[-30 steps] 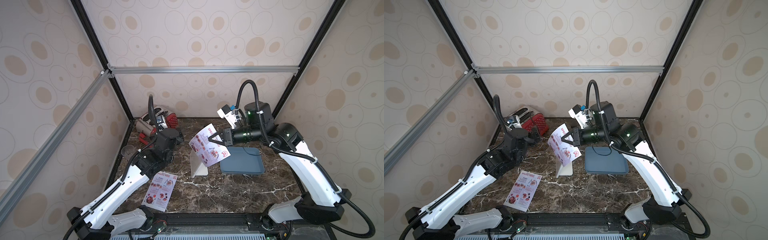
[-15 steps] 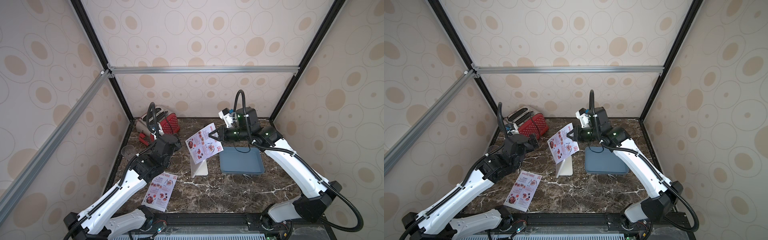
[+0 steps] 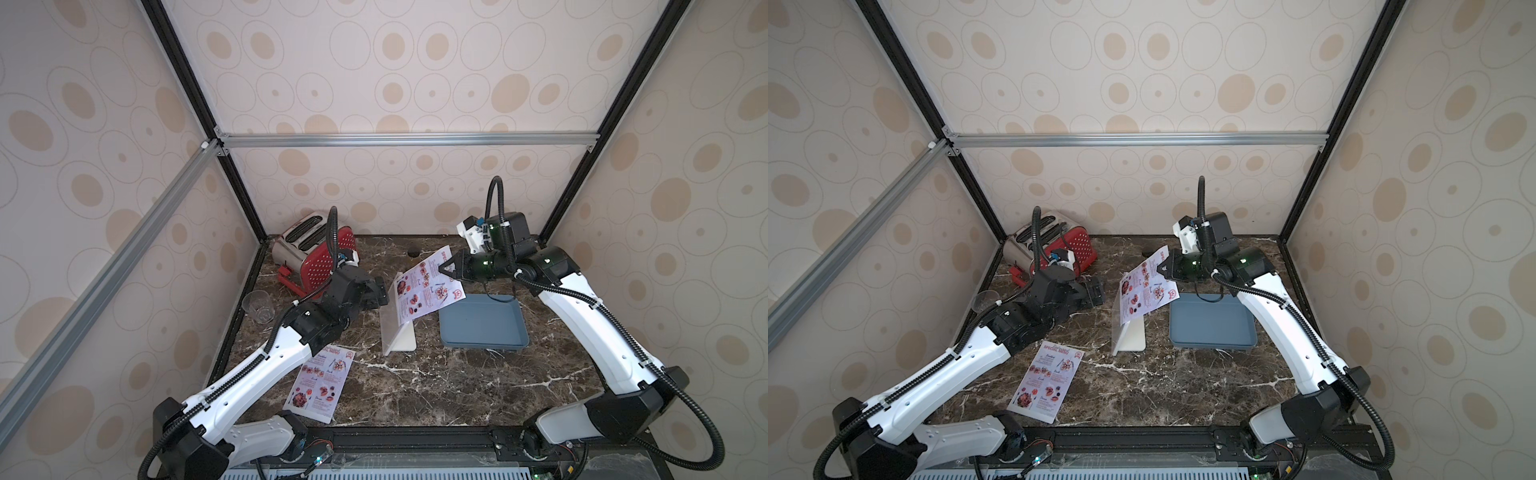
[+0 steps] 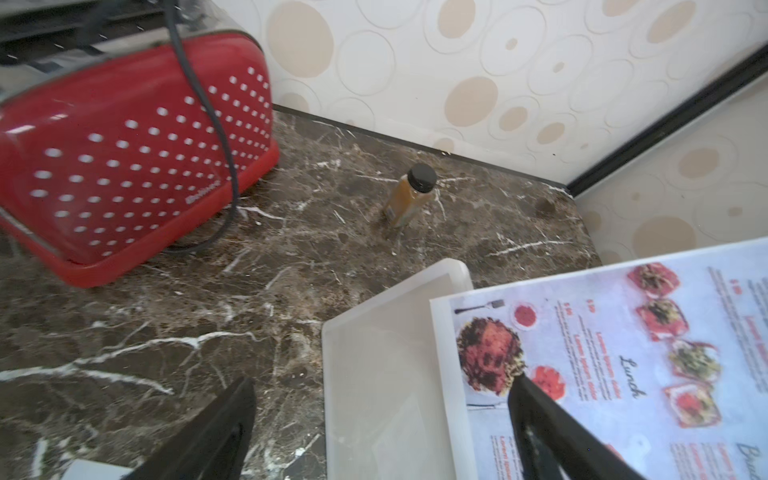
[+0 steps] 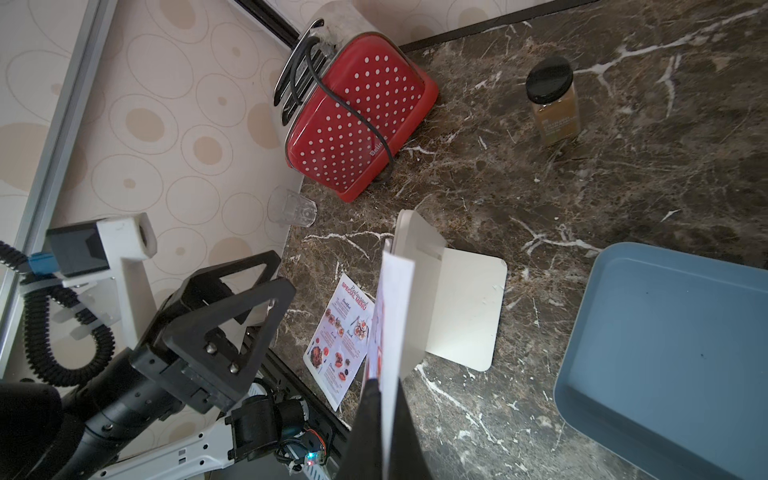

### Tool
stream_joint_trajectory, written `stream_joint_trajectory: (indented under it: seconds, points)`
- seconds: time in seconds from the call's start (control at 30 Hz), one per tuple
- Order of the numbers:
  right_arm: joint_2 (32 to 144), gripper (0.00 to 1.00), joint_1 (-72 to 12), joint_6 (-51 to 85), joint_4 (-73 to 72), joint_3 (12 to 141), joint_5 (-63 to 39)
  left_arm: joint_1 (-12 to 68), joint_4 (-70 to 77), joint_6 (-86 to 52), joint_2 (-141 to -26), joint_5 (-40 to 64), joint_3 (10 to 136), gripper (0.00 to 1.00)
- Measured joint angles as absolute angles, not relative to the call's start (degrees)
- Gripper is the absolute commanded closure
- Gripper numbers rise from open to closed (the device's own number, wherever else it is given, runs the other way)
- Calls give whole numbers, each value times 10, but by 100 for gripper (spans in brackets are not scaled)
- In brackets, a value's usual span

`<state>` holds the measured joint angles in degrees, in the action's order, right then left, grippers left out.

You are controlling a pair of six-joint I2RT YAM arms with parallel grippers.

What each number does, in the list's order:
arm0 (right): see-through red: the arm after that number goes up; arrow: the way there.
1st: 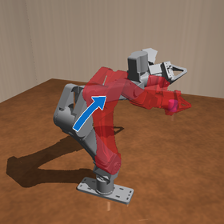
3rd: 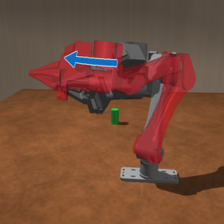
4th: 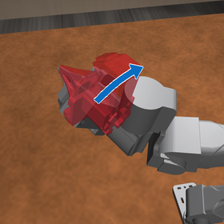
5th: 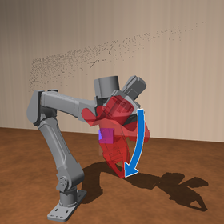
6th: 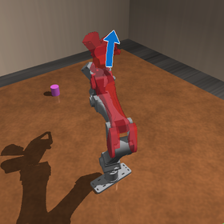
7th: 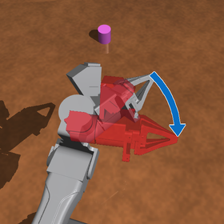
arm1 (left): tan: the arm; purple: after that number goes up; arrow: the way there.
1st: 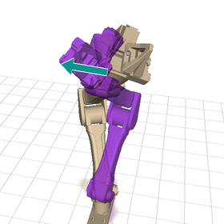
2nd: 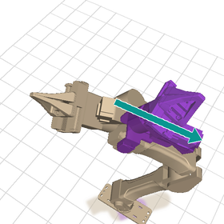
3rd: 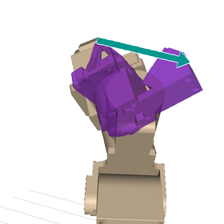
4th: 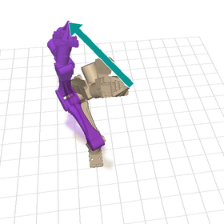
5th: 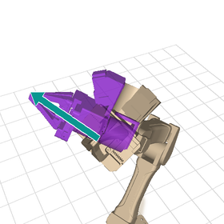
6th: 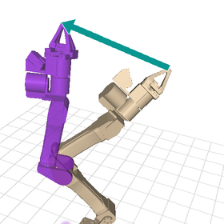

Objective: Replace the menus in the menu holders
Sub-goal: Insert the menu into the menu holder.

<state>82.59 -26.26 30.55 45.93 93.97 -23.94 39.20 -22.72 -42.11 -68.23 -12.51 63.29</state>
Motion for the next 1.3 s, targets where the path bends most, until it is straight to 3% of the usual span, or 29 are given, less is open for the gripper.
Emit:
stream_joint_trajectory:
  seconds: [0.47, 1.3]
  points:
    - [825, 100, -220, 293, 487, 946, -268, 392, -186, -422, -724, -18, 632, 11]
    - [825, 100, -192, 279, 504, 959, -287, 392, -183, -421, -760, 15, 641, 16]
